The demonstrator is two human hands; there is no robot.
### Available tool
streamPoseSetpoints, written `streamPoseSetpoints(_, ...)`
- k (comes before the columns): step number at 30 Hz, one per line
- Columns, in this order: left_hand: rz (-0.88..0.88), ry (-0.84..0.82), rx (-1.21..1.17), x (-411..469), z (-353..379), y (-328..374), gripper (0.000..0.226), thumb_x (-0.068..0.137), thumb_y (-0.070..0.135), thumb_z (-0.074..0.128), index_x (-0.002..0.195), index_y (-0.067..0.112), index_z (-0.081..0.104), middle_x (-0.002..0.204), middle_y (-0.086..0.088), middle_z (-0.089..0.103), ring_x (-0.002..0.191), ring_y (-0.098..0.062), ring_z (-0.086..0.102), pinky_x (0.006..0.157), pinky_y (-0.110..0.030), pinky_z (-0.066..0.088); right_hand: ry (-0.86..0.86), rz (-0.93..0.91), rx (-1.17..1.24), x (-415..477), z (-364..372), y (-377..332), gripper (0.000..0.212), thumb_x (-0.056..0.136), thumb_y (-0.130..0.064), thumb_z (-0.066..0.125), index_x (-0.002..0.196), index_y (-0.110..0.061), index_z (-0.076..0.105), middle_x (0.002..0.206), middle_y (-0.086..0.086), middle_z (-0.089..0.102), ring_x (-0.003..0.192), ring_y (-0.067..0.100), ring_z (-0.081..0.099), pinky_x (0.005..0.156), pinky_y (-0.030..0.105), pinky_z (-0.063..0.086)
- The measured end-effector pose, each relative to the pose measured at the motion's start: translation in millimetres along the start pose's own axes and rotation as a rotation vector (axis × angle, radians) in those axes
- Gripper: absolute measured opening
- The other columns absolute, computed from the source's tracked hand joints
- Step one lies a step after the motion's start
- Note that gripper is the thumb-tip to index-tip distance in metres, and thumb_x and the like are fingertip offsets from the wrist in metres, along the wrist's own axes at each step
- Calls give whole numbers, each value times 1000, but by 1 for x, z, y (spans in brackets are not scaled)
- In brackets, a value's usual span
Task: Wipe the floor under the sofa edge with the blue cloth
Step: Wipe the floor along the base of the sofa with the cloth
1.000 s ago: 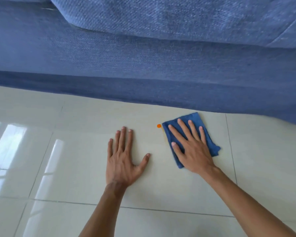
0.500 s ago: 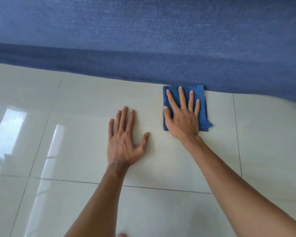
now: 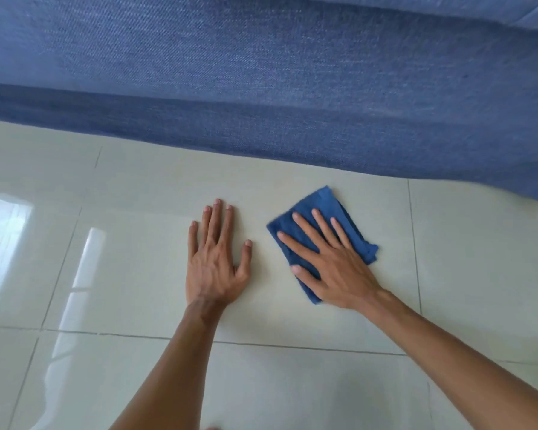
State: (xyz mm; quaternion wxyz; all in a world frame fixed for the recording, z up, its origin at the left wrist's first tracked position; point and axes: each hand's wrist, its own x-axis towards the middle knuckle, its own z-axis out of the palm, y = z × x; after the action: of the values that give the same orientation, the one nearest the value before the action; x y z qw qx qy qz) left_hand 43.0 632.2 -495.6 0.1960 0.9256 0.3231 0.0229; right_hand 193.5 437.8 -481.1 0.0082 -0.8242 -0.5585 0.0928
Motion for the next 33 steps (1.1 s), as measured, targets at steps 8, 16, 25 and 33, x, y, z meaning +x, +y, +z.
streamPoseSetpoints(8,4,-4,27,-1,1,0,74,97,49,35,160,20,9,169,0,2,156,-19,1,127,-43,7,150,436,79,60,8,-34,61,102,-56,29,160,-41,17,172,0,9,158,35,1,127,56,5)
streamPoseSetpoints(16,-4,-6,33,2,3,0,75,97,50,35,160,21,6,169,1,-1,156,-19,-1,127,-42,6,193,616,132,67,4,-3,59,102,-54,27,159,-42,22,171,1,14,158,32,9,126,56,11)
streamPoseSetpoints(25,-62,26,17,0,4,2,76,97,51,35,160,18,7,169,-2,-1,156,-19,-1,127,-45,3,91,338,48,23,6,20,61,101,-58,28,159,-44,18,172,-4,9,159,26,4,126,54,12)
streamPoseSetpoints(33,-54,14,11,-2,0,2,76,96,52,34,159,17,11,169,-4,2,156,-20,1,126,-45,4,29,113,46,-17,7,-21,62,102,-57,35,160,-42,16,172,-5,5,159,24,-1,126,53,14)
